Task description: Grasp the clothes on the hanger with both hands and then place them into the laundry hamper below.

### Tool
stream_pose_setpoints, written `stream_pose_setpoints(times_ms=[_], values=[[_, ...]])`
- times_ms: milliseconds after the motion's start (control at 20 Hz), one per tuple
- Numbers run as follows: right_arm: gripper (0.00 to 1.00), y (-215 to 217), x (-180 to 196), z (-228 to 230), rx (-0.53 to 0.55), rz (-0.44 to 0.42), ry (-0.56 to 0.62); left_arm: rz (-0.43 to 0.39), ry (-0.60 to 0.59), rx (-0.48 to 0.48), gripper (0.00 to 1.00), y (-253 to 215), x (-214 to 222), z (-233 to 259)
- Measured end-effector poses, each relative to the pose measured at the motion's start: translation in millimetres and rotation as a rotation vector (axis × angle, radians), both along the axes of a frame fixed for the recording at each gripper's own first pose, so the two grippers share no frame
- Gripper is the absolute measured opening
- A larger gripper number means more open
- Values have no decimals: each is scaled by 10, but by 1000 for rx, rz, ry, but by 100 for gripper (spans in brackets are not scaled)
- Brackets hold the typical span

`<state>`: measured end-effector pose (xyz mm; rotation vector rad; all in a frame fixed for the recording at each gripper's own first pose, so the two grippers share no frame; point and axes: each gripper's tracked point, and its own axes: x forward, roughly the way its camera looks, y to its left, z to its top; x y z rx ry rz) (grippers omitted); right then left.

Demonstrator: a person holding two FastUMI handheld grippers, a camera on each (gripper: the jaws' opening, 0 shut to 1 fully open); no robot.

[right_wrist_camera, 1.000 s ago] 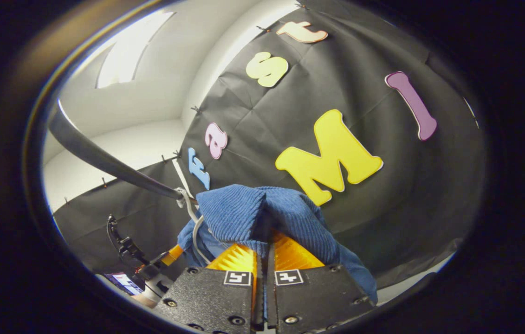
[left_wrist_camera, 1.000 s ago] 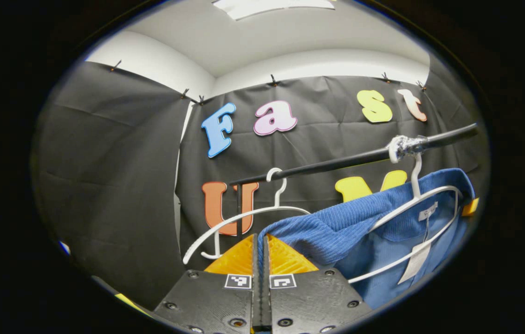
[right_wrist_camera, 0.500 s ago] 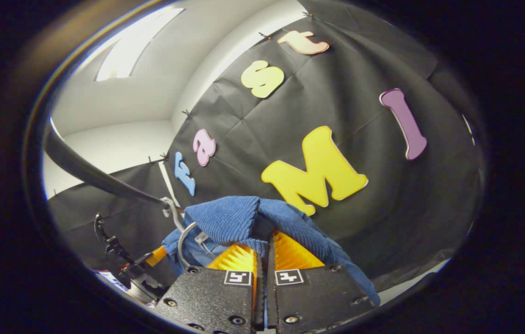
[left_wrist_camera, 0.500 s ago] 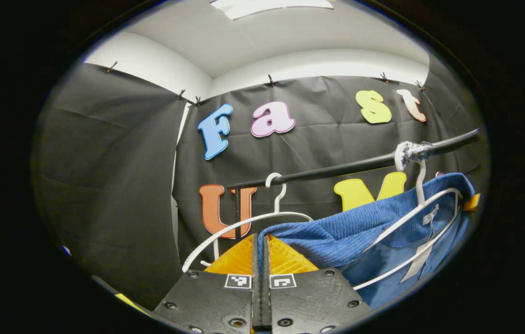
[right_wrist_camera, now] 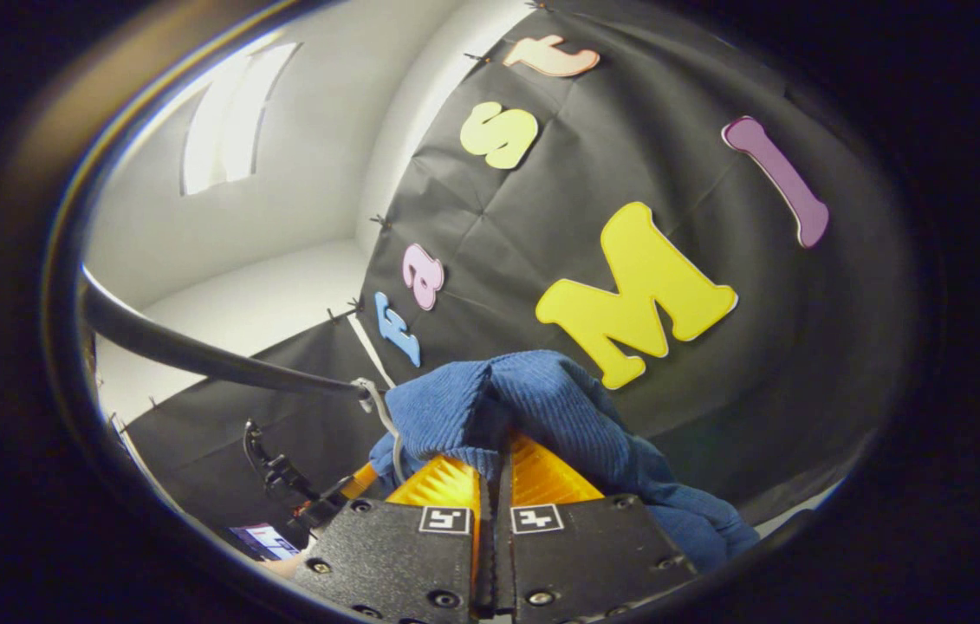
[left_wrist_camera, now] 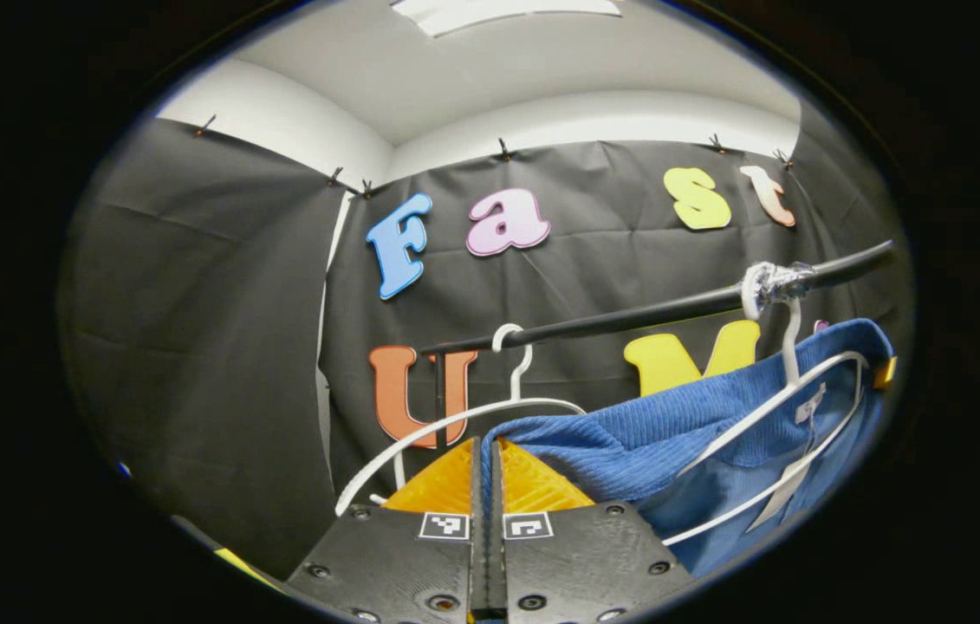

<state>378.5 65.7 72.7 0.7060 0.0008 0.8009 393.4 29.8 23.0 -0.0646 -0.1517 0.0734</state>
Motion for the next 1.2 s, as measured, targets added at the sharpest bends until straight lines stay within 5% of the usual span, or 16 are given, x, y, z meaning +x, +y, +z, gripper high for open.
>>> stream_pose_setpoints(times_ms=[300,500,900,1200], values=[[4,-207,200,74,59,-115,14,-3,-12,19,0,-37,-49,73],[4,-307,266,199,-85,-245,-61,-13,-32,27,4,45,17,182],[4,-579,682,288,-165,-438,-47,-69,-12,28,3,-157,179,137],[4,-377,1031,-333,-243,-420,112,-120,102,-47,4,-20,364,-274]])
